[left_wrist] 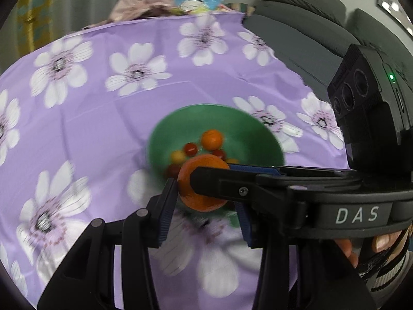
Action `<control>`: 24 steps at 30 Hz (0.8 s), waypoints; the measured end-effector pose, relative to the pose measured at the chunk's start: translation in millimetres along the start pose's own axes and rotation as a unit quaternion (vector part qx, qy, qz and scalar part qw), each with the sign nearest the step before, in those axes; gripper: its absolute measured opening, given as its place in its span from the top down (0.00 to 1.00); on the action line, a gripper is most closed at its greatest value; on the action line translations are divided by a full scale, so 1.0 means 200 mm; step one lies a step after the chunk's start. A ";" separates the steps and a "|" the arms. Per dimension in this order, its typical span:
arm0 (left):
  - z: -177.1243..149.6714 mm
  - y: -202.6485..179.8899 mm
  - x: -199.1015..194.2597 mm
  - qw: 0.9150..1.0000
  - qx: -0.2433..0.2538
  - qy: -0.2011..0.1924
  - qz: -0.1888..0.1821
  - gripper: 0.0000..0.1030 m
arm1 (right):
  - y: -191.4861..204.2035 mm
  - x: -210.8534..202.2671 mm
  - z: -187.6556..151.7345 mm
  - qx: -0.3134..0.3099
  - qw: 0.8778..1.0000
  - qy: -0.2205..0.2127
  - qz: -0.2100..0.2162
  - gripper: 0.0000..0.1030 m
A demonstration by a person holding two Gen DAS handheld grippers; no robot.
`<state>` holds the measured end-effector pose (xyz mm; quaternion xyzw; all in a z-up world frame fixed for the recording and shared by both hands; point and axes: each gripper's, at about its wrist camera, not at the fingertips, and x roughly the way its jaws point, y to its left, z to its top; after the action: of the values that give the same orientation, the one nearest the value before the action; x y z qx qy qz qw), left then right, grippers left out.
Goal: Organize fruits
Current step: 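Carry the tangerine in the right gripper over the green bowl, then open the right gripper to drop the tangerine into the bowl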
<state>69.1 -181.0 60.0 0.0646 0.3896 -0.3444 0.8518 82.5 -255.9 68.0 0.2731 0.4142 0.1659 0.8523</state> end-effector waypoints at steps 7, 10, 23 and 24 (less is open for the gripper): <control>0.06 -0.12 0.20 0.999 0.007 0.028 -0.021 0.58 | -0.19 -0.06 0.06 0.015 0.999 0.004 -0.034 0.56; 0.06 -0.12 0.27 0.999 -0.004 0.044 -0.024 0.58 | -0.25 -0.05 0.06 0.017 0.999 0.016 -0.049 0.56; 0.04 -0.12 0.25 0.999 -0.006 0.049 0.015 0.54 | -0.23 -0.08 0.04 -0.052 0.991 0.009 -0.127 0.56; 0.04 -0.11 0.23 0.999 -0.005 0.045 0.024 0.50 | -0.22 -0.10 0.04 -0.062 0.988 0.005 -0.139 0.56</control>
<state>80.6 -225.5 37.4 0.0856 0.4276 -0.3185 0.8416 80.1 -303.0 58.0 0.1589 0.4409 0.0726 0.8804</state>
